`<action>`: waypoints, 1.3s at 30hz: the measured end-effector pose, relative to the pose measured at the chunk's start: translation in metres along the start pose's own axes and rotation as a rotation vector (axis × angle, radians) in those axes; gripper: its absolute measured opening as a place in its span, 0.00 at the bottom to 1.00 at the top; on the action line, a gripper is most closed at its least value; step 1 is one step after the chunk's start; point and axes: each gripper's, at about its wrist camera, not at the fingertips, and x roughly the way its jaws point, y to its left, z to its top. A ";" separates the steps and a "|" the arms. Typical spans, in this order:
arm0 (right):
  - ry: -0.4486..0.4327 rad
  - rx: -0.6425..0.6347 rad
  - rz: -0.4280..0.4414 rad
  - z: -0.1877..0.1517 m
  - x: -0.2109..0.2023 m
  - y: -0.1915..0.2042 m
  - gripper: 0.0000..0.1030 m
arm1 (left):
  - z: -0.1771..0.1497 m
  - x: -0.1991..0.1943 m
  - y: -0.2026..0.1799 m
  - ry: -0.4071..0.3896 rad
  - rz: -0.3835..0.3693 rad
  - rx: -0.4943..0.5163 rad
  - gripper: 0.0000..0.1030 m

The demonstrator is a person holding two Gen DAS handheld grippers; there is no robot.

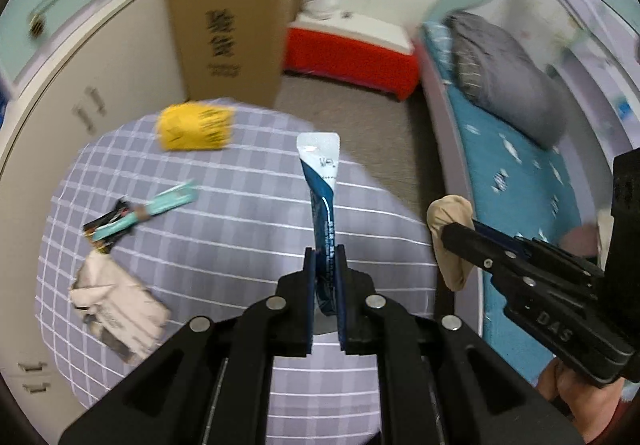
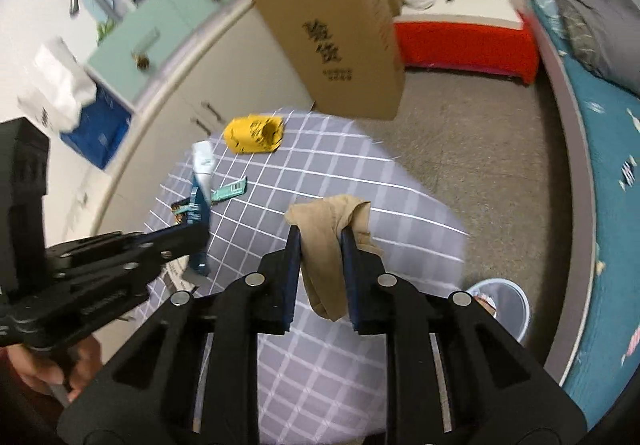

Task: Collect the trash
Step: 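Carry both items to the basin and open the left gripper over it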

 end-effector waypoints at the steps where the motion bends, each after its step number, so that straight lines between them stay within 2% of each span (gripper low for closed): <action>1: -0.023 0.017 -0.001 -0.005 -0.019 -0.010 0.20 | -0.002 -0.003 -0.014 -0.006 -0.007 0.019 0.08; 4: -0.082 0.061 -0.012 -0.021 -0.066 -0.039 0.20 | -0.010 -0.017 -0.071 -0.030 -0.032 0.105 0.08; 11: -0.194 0.159 -0.079 -0.059 -0.153 -0.101 0.20 | -0.037 -0.031 -0.175 -0.051 -0.111 0.254 0.08; 18: -0.269 0.233 -0.138 -0.092 -0.207 -0.140 0.20 | -0.061 -0.037 -0.258 -0.059 -0.162 0.397 0.08; 28: -0.324 0.301 -0.184 -0.116 -0.235 -0.168 0.20 | -0.069 -0.031 -0.308 -0.054 -0.171 0.498 0.08; 39: -0.368 0.342 -0.208 -0.115 -0.243 -0.185 0.21 | -0.058 -0.019 -0.328 -0.041 -0.174 0.538 0.09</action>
